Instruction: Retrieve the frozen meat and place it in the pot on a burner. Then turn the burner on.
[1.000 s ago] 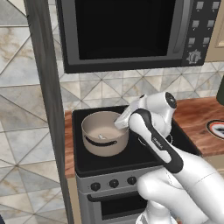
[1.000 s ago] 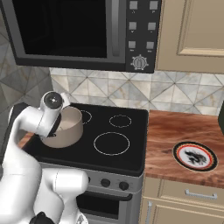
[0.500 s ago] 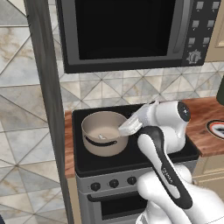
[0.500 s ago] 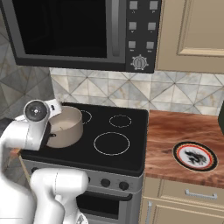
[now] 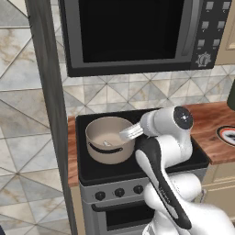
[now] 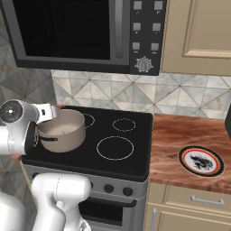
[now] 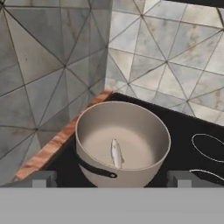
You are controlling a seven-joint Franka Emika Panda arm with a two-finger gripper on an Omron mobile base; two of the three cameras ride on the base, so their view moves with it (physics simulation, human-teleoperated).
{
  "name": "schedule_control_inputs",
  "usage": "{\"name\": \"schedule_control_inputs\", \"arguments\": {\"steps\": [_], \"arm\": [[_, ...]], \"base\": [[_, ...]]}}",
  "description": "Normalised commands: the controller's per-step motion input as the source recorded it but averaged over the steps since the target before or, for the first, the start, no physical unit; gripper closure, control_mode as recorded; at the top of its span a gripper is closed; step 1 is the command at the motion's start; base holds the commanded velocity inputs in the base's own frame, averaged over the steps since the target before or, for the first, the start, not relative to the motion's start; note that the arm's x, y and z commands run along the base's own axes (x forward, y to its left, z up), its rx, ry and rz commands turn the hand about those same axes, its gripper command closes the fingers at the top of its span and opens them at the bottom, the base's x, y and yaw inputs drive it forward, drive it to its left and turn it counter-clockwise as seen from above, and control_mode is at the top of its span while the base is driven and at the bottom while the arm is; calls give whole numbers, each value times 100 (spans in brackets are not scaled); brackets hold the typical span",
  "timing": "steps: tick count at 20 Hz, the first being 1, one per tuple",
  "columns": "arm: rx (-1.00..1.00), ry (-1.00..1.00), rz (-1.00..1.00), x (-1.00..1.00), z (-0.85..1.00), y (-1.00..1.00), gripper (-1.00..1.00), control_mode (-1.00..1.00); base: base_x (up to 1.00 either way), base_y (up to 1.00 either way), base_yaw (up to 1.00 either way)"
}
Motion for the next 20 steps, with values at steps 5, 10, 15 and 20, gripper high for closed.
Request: {"name": "schedule_control_inputs", "arguments": {"steps": [5, 10, 15, 20], "arm": [[0, 11, -33, -34, -10, -1, -100, -100], [0, 0, -34, -55, 0, 0, -100, -100], [9, -11, -23, -85, -3, -20, -100, -100], [19, -22, -7, -81, -22, -51, -100, -100]], "base": [[0, 0, 0], [0, 0, 0], [0, 0, 0], [0, 0, 0]]}}
